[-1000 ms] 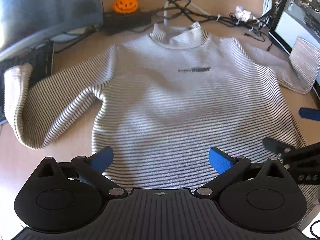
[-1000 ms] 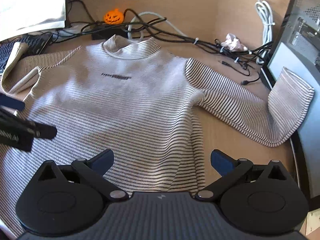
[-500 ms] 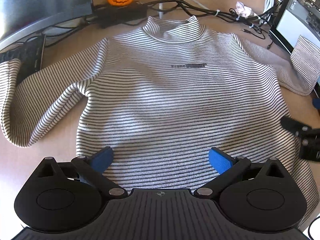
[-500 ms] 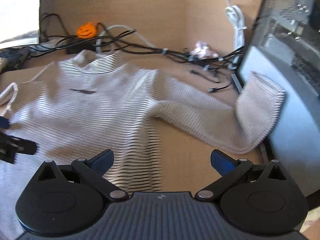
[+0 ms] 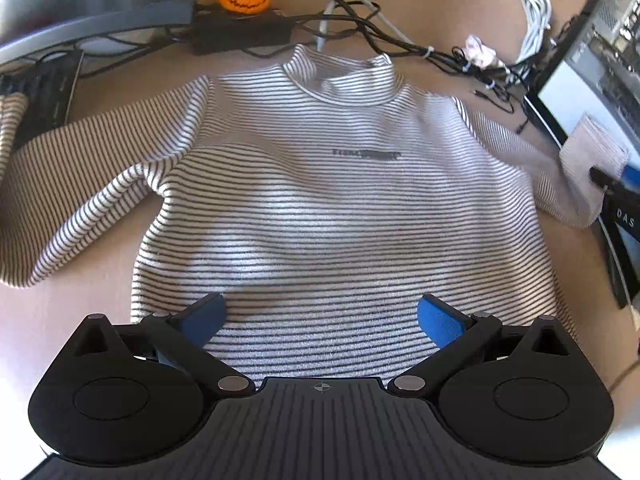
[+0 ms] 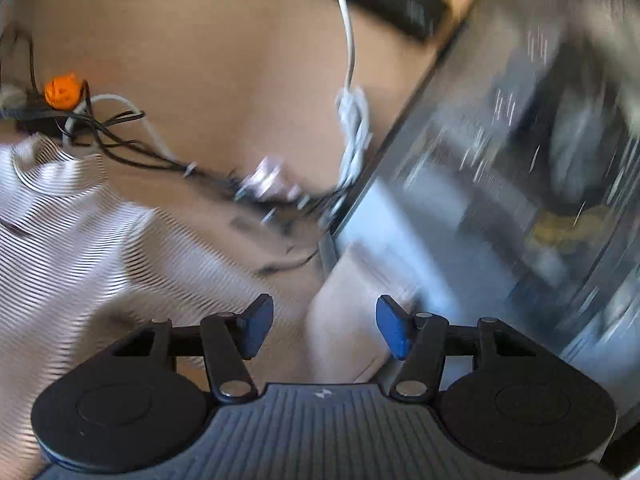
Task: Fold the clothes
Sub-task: 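Reach the right gripper to the sleeve cuff lying by the monitor, then grasp the sleeve cuff with the right gripper and fold it across the shirt body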
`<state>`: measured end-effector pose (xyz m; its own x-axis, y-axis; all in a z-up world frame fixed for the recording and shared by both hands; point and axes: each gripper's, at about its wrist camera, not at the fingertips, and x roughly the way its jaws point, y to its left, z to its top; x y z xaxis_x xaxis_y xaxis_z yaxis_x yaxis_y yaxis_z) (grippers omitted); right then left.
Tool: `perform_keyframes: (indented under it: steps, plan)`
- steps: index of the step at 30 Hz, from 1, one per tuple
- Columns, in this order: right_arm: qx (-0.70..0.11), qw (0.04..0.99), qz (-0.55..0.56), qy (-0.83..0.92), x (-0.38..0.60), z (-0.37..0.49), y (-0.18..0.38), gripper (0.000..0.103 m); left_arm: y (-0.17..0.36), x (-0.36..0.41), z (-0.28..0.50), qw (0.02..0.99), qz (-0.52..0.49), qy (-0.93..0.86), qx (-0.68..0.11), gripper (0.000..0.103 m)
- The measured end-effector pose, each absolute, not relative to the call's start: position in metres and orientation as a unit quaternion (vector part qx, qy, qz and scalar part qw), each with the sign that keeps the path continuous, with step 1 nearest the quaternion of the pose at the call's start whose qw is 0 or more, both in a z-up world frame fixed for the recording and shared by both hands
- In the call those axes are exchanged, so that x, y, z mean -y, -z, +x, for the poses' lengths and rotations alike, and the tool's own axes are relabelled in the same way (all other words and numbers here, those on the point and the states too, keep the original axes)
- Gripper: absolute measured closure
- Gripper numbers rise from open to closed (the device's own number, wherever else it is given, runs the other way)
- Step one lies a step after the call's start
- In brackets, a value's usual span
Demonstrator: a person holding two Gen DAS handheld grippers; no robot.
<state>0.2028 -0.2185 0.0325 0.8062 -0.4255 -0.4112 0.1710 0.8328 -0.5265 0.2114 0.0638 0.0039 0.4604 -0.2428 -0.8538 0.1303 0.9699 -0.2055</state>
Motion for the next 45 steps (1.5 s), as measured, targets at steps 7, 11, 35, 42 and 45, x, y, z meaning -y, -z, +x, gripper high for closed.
perform_keyframes:
  steps: [7,11,35,42,45]
  plan:
    - [-0.269,0.878,-0.356,0.176,0.218,0.228,-0.021,0.046,-0.002,-0.064,0.21,0.856,-0.053,0.116,-0.501,0.0]
    - [-0.307,0.858,-0.375,0.169,0.222,0.25,-0.007,0.063,-0.002,-0.065,0.21,0.856,-0.054,0.121,-0.5,0.0]
    - [-0.23,0.934,-0.216,-0.165,0.072,0.239,-0.103,0.05,-0.002,-0.074,0.206,0.856,-0.064,0.149,-0.491,0.0]
    - [-0.318,0.924,-0.196,-0.08,0.146,0.211,-0.054,0.044,-0.001,-0.08,0.208,0.854,-0.072,0.161,-0.489,0.0]
    - [-0.374,0.912,-0.164,-0.047,0.183,0.188,-0.03,0.043,-0.001,-0.084,0.211,0.852,-0.08,0.166,-0.489,0.0]
